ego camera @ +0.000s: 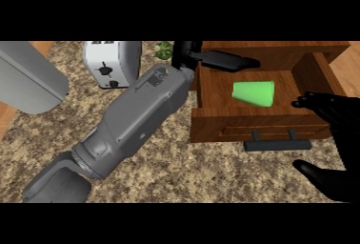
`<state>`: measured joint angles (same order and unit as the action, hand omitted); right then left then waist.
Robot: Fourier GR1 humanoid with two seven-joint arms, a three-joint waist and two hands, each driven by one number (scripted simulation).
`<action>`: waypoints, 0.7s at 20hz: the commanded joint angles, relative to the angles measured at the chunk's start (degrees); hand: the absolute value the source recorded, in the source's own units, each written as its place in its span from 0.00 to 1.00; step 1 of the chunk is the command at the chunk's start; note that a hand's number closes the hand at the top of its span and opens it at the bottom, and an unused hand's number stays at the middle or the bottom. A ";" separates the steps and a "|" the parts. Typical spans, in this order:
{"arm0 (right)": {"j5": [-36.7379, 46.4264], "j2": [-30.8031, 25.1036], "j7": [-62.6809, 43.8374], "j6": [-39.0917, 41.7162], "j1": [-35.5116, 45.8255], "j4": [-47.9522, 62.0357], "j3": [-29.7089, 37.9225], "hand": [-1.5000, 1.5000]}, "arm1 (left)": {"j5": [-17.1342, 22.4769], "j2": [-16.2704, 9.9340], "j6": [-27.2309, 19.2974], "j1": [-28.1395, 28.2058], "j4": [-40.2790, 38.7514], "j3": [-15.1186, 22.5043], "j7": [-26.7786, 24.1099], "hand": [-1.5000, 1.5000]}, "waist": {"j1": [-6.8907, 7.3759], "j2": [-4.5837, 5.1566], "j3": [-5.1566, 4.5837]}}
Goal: Pick up the cup, place it into the drawer and close the drawer
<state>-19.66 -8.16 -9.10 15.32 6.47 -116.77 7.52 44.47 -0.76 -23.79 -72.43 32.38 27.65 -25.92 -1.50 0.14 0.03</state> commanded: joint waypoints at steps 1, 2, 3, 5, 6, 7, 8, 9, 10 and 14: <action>-1.62 -4.83 -0.99 4.74 -1.57 -1.92 1.59 1.00 | 0.37 -2.94 1.06 5.43 5.11 -1.73 -0.61 0.00 | 1.82 -0.52 -0.05; 3.70 -4.34 -3.00 1.92 2.23 -0.45 -1.51 1.00 | 0.25 -4.65 1.19 4.97 7.12 -1.74 0.52 0.00 | 2.82 -0.59 -0.10; 2.29 -6.84 -0.72 6.05 -2.15 -2.85 0.59 1.00 | 1.36 -5.83 2.10 6.87 7.52 -3.27 0.15 0.00 | 2.06 -0.60 -0.06; 6.21 -7.73 1.85 8.44 -5.42 -2.60 -0.65 1.00 | 1.78 -7.62 0.12 8.63 12.53 -3.46 2.73 0.00 | 2.92 -0.96 -0.03; 7.29 -7.38 -0.65 5.95 -3.38 -4.02 -0.97 1.00 | 1.56 -7.38 -1.72 11.63 15.49 -3.29 2.65 0.00 | 3.06 -0.93 -0.07; 9.10 -5.95 1.01 6.44 -5.88 -4.66 -2.86 1.00 | 1.62 -10.40 -0.04 13.95 17.48 -3.46 3.72 0.00 | 3.02 -0.86 -0.06; 10.46 -5.40 0.23 5.58 -4.39 -3.92 -4.11 1.00 | 0.77 -8.72 -4.76 15.61 21.91 -2.38 4.78 0.00 | 3.36 -0.92 -0.05; 9.60 -8.61 1.28 8.31 -6.58 -4.81 -1.20 1.00 | 1.61 -13.05 -0.89 17.04 21.83 -3.46 5.98 0.00 | 3.00 -0.87 -0.04; 10.54 -8.45 -0.29 7.28 -2.08 -1.81 -2.07 1.00 | 1.49 -12.64 -1.16 17.85 22.54 -4.48 5.83 0.00 | 2.71 -0.48 -0.05; 15.75 -8.05 2.49 7.88 -6.27 -1.43 -3.55 1.00 | 2.61 -20.65 1.90 28.26 33.13 -5.61 7.65 0.00 | 3.04 -0.59 -0.03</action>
<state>-7.28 -15.82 -8.34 22.38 1.80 -119.34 4.49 46.28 -15.51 -23.67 -51.11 57.70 23.80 -20.17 1.72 -0.58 -0.03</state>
